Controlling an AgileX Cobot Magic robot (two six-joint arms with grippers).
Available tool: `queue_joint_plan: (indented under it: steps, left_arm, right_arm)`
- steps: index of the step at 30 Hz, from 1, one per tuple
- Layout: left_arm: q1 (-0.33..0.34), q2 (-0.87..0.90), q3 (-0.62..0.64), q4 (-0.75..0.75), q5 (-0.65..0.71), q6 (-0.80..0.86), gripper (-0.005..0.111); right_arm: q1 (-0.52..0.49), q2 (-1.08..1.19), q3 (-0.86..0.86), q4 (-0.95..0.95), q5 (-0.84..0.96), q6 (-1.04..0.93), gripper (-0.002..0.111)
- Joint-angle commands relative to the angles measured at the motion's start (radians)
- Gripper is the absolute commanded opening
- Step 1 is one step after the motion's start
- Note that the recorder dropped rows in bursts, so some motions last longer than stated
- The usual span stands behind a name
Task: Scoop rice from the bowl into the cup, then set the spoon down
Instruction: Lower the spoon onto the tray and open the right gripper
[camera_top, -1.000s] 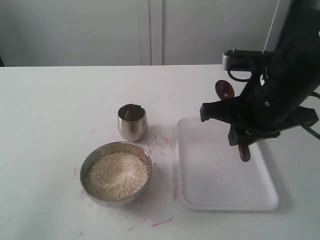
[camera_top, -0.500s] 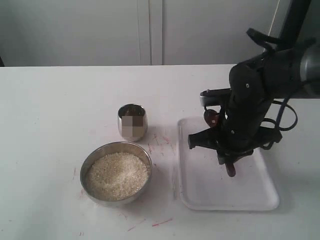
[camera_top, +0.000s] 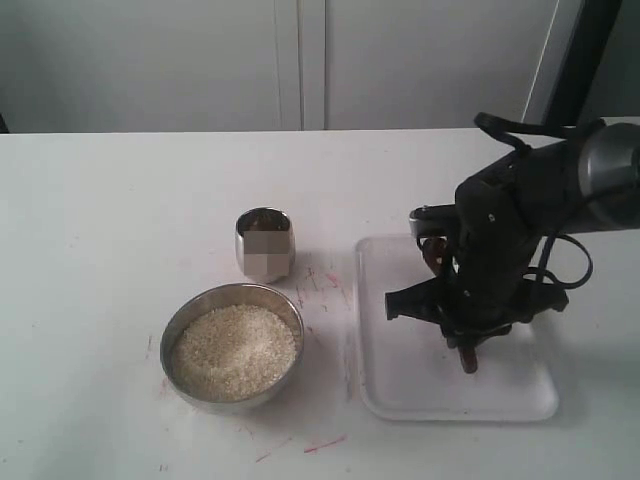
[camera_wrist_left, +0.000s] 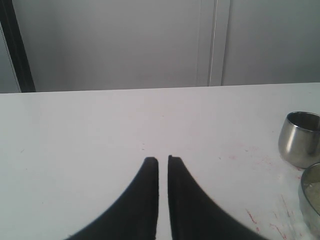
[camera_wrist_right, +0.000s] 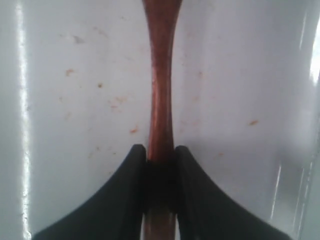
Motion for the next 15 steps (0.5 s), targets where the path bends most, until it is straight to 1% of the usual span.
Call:
queue_joint_plan:
  steps: [1, 15]
  left_arm:
    - [-0.001, -0.001, -0.002, -0.004, -0.004, -0.004, 0.014]
    - [-0.001, -0.001, -0.002, -0.004, -0.004, -0.004, 0.014]
  right_arm:
    - [-0.002, 0.002, 0.015, -0.018, -0.036, 0.022, 0.000]
    - [-0.002, 0.002, 0.015, -0.016, -0.078, 0.043, 0.000]
